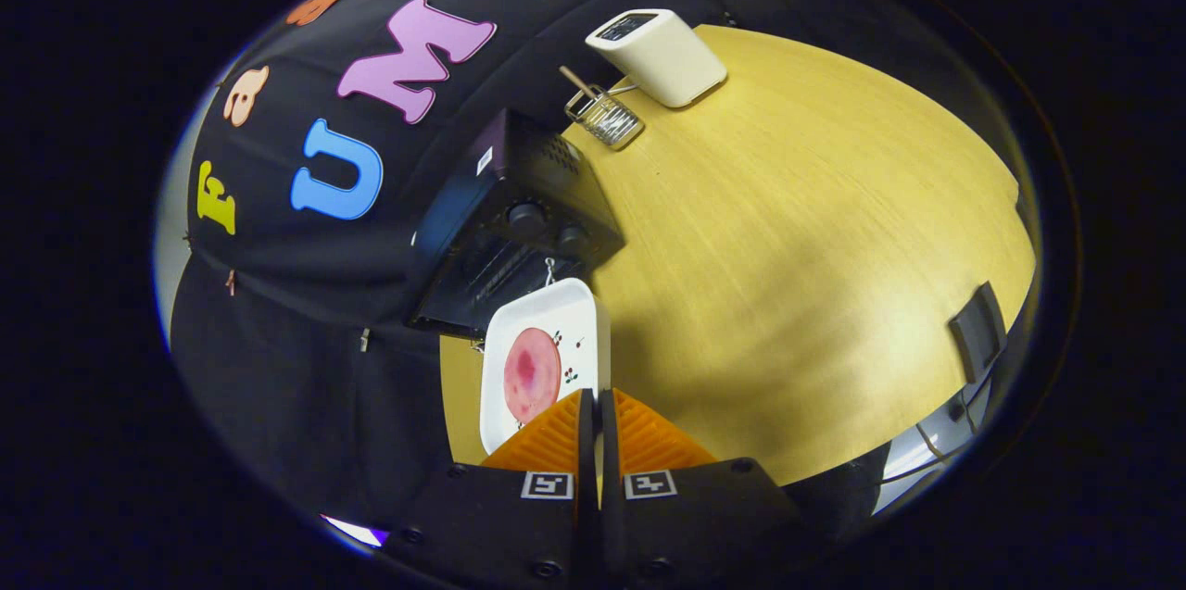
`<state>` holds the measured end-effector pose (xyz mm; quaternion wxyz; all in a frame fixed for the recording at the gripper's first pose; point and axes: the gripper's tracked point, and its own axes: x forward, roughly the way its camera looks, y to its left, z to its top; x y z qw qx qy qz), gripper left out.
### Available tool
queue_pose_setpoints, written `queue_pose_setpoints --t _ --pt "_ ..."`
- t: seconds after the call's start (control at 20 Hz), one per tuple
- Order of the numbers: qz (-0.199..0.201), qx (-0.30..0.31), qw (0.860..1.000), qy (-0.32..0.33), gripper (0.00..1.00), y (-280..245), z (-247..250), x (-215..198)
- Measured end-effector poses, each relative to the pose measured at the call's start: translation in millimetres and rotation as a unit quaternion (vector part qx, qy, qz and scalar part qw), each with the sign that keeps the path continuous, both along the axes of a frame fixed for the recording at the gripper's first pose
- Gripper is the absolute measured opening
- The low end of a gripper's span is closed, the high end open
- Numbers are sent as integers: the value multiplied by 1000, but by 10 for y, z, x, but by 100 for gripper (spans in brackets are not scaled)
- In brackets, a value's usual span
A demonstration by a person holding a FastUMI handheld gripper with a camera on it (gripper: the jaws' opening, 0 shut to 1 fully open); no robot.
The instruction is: Open the toaster oven, put the food inside, and close the toaster oven door.
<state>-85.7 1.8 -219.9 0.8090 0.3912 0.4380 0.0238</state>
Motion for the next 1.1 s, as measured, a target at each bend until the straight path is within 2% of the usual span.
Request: queue_pose_setpoints --t 0.15,0.4,0.75,0.9,1.1 --pt "2 -4 1000 2 6 366 -114 164" --pt "-29 5 999 -14 6 948 -279 665" --pt "-117 3 993 -31 6 1336 -596 1522" --pt "-174 14 984 -42 6 1363 -719 1806" --pt "-227 21 972 -53 6 1401 -866 2067"
